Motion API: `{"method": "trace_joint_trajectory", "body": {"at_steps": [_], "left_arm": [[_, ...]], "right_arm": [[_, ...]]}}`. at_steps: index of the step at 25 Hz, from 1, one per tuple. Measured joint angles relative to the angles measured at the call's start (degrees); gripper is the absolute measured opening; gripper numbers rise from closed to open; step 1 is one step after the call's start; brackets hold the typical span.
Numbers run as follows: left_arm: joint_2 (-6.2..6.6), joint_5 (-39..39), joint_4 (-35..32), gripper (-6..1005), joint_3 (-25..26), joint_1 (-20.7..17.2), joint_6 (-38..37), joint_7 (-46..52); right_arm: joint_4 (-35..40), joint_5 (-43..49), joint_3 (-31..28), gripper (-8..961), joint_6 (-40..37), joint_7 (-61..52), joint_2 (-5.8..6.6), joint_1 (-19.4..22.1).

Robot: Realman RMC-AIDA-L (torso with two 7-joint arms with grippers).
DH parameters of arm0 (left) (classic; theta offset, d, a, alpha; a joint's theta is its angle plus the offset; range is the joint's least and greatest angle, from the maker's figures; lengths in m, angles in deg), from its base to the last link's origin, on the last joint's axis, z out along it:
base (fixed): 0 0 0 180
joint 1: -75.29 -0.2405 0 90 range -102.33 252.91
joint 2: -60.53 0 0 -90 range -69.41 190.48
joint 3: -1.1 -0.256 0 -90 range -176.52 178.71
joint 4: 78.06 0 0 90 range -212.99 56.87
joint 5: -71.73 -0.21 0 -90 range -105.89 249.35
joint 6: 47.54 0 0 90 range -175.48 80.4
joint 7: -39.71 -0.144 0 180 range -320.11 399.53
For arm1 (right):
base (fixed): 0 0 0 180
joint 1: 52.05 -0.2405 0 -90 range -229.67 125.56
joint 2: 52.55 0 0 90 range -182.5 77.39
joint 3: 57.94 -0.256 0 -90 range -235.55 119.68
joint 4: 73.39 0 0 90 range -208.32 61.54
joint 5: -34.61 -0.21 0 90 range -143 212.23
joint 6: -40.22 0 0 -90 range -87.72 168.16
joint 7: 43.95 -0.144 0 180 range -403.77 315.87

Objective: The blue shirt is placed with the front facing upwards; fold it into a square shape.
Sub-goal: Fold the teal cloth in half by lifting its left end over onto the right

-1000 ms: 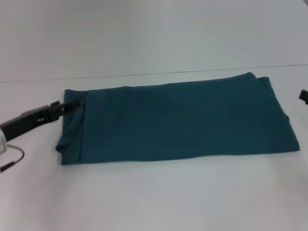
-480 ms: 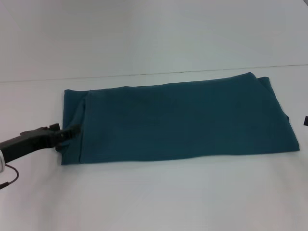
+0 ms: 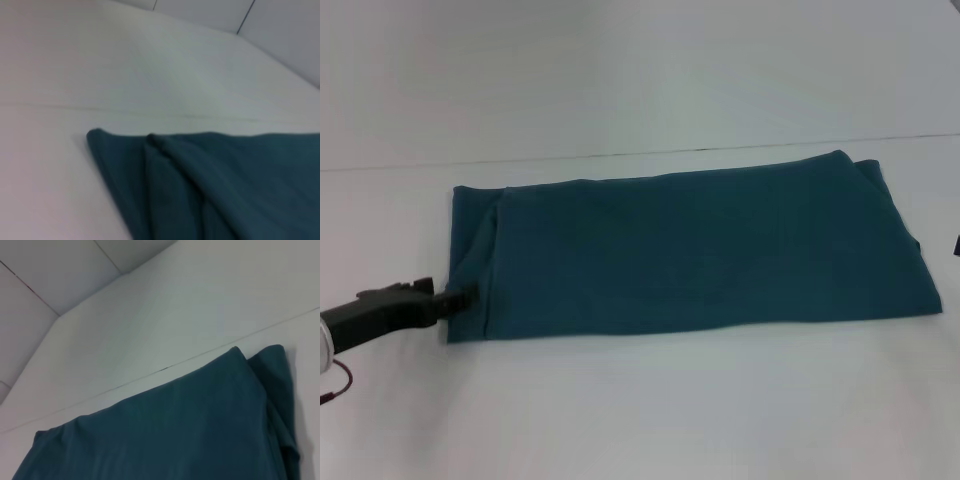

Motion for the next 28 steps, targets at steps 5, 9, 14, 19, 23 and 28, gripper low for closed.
{"method": "trace_joint_trajectory", "body": {"at_steps": [5, 9, 14, 19, 23, 28], "left_arm": [[0.0, -1.96, 0.08, 792, -0.06, 0.03, -0.8, 0.22], [0.0, -2.38, 0.09, 792, -0.08, -0.21, -1.73, 0.28], [-0.01, -3.6, 0.19, 792, -0.28, -0.23, -1.91, 0.28], [-0.08, -3.62, 0.42, 792, -1.23, -0.08, -1.87, 0.27], [-0.09, -3.63, 0.44, 793, -2.59, 0.15, -1.89, 0.28], [-0.09, -3.63, 0.36, 793, -2.92, 0.35, -1.91, 0.3]], "right_arm": [[0.04, -0.01, 0.0, 806, -0.05, -0.75, -0.01, -0.3], [0.04, -0.05, 0.0, 807, 0.01, -0.79, 0.04, -0.57], [0.04, -0.02, 0.0, 807, 0.13, -0.8, 0.06, -0.8], [0.04, 0.01, 0.0, 806, 0.27, -0.81, 0.1, -0.82], [0.04, 0.03, 0.0, 806, 0.46, -0.81, 0.09, -0.8], [0.04, 0.04, 0.0, 807, 0.49, -0.81, 0.06, -0.7]]}}
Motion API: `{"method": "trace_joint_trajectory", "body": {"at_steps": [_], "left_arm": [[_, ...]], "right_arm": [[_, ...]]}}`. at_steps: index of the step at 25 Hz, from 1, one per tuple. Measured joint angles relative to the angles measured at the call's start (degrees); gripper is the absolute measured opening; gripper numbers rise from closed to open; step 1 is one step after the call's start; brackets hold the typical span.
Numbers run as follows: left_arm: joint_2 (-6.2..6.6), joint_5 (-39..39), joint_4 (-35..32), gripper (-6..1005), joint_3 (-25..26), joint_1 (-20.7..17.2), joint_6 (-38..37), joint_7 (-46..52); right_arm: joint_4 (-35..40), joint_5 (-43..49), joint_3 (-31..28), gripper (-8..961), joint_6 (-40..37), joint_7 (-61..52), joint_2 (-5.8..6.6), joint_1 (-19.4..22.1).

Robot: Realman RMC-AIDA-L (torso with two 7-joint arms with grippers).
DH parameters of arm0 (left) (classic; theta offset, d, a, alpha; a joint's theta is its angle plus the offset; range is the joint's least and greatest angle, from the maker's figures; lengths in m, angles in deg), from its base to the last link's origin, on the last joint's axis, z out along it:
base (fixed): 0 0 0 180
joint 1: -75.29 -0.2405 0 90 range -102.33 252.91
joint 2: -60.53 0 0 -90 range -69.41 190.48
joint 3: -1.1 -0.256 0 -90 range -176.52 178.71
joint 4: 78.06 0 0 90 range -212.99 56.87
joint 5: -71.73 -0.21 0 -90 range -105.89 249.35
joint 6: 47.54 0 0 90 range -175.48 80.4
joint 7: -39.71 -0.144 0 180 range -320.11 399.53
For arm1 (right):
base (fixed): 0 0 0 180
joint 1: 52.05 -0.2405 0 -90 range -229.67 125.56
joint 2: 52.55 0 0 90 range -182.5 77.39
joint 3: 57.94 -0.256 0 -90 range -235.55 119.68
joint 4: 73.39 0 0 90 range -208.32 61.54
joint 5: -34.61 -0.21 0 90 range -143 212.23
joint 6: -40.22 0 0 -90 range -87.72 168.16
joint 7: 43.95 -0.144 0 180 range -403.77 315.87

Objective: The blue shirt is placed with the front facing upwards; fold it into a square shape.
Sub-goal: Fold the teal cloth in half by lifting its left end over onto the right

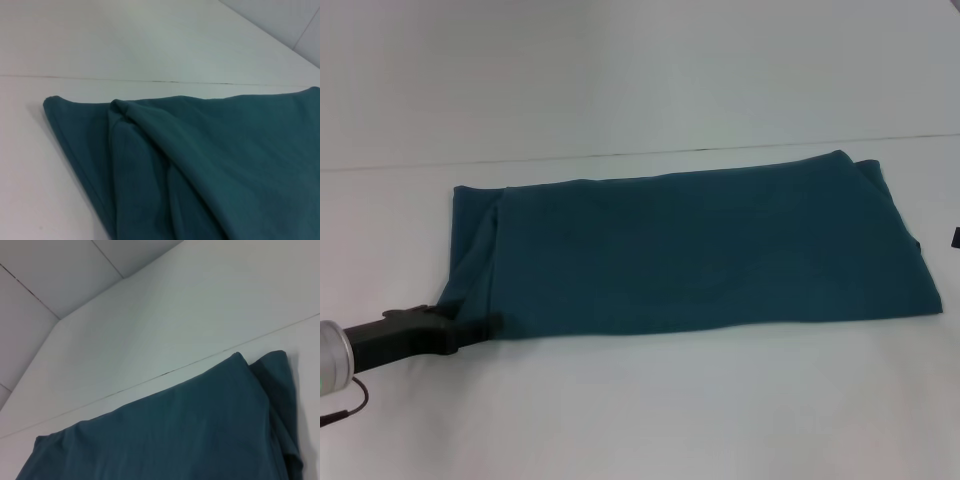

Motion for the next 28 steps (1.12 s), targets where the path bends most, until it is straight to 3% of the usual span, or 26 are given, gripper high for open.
{"method": "trace_joint_trajectory", "body": {"at_steps": [7, 18, 28], "left_arm": [[0.0, -0.91, -0.17, 788, -0.06, 0.07, 0.91, -0.01], [0.0, -2.76, -0.5, 383, 0.03, 0.38, 0.71, 0.28], [0.0, -2.9, -0.59, 140, 0.04, 0.6, 0.69, 0.34]], "right_arm": [[0.0, 0.0, 0.0, 807, 0.04, 0.01, -0.19, 0.03], [0.0, -0.04, 0.0, 807, 0.04, 0.16, -0.32, 0.13], [-0.24, 1.22, 0.09, 807, 0.01, 0.37, -0.34, 0.56]]}}
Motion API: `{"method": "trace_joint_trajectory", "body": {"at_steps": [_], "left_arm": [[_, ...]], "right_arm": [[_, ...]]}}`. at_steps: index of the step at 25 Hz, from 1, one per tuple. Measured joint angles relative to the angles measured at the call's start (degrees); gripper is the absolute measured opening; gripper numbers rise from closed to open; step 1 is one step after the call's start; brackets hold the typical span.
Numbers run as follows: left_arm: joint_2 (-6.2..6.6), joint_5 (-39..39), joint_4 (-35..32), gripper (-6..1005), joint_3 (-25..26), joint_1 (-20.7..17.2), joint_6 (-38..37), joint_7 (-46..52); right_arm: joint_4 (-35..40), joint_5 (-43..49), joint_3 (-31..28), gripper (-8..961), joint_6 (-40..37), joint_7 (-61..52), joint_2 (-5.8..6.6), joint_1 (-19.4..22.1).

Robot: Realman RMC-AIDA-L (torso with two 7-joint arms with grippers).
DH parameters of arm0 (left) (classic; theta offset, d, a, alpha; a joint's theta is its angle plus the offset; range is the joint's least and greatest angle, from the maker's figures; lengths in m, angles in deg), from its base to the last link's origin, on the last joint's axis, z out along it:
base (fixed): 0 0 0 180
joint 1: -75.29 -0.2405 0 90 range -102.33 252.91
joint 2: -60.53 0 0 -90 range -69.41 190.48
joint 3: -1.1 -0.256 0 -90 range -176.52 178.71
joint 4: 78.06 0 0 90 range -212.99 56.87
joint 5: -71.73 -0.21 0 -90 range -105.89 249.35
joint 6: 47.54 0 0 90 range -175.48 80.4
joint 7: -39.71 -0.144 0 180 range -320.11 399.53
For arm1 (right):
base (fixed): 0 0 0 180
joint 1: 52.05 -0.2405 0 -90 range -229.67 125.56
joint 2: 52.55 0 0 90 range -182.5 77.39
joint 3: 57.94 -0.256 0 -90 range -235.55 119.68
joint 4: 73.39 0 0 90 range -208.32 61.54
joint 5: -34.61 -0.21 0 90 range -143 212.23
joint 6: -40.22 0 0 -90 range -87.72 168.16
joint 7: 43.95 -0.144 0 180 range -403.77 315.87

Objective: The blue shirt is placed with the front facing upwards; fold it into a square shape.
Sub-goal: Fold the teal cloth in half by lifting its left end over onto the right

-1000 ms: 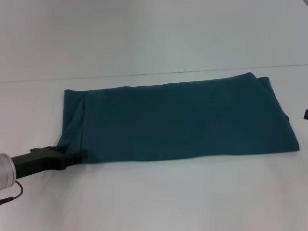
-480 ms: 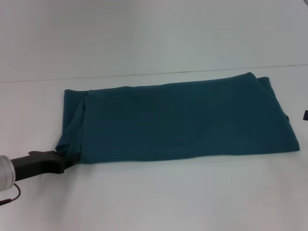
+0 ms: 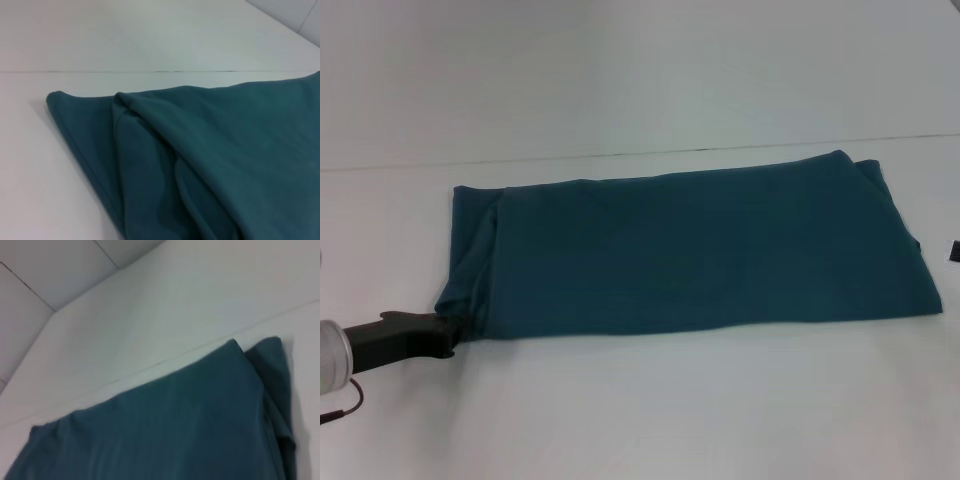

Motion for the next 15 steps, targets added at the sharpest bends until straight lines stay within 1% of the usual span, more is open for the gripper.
{"method": "trace_joint_trajectory", "body": {"at_steps": [2, 8, 10, 15], "left_arm": [[0.0, 0.12, -0.09, 2, 0.0, -0.17, -0.11, 0.11], [0.0, 0.1, -0.41, 5, 0.0, -0.21, -0.87, 0.13], [0.0, 0.2, -0.55, 6, 0.0, -0.22, -1.02, 0.13], [0.0, 0.19, -0.71, 9, 0.0, -0.1, -1.29, 0.14]], "right_arm": [[-0.21, 2.65, 0.0, 807, -0.24, -0.49, 0.07, -0.27], [-0.29, 5.89, 0.17, 806, 0.19, -1.81, -0.2, -0.73], [-0.29, 6.18, 0.34, 806, 1.13, -1.91, -0.51, -0.75], [-0.14, 6.27, 1.36, 806, 6.23, -1.43, -2.6, -1.04]]}}
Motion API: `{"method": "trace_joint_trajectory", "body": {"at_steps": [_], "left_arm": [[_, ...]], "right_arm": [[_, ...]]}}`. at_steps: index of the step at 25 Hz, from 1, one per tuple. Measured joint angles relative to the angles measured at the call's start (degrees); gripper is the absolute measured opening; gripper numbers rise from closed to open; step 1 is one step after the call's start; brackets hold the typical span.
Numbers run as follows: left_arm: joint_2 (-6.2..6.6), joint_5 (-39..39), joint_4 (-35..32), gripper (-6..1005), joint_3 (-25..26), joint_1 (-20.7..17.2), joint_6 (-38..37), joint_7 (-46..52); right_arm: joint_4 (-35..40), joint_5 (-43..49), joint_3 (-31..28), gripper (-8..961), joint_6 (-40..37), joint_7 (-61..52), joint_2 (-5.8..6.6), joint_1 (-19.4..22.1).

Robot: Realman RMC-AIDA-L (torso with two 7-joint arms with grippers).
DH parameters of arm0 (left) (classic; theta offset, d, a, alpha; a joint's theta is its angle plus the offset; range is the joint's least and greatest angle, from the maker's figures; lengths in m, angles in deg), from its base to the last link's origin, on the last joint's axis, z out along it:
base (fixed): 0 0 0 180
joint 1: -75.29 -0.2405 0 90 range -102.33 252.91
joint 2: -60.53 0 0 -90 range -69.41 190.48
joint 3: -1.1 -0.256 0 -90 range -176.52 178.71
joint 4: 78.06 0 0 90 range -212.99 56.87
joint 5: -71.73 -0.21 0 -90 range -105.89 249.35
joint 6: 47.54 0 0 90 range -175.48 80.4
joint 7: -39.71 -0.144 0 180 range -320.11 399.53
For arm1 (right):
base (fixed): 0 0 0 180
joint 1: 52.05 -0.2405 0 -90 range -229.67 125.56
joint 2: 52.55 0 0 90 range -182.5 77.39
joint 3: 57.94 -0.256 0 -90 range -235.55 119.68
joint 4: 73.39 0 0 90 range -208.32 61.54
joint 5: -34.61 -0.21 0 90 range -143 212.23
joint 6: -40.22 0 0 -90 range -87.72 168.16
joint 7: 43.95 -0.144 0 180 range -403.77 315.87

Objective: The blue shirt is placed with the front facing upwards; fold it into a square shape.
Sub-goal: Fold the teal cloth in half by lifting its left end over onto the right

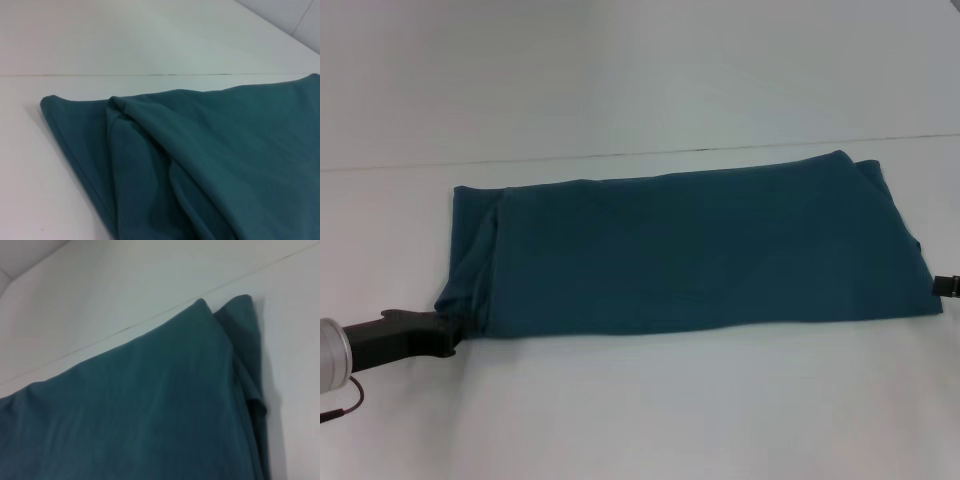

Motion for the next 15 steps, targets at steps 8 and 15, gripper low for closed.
{"method": "trace_joint_trajectory", "body": {"at_steps": [8, 15], "left_arm": [[0.0, 0.08, -0.22, 13, 0.0, 0.19, -0.09, 0.18], [0.0, 0.13, -0.21, 17, 0.0, 0.28, -0.11, 0.18]], "right_arm": [[-0.28, 0.11, 3.58, 806, 6.37, 0.09, -2.03, -1.06], [-0.77, 0.16, 5.07, 806, 9.17, 0.1, -2.9, -1.72]]}}
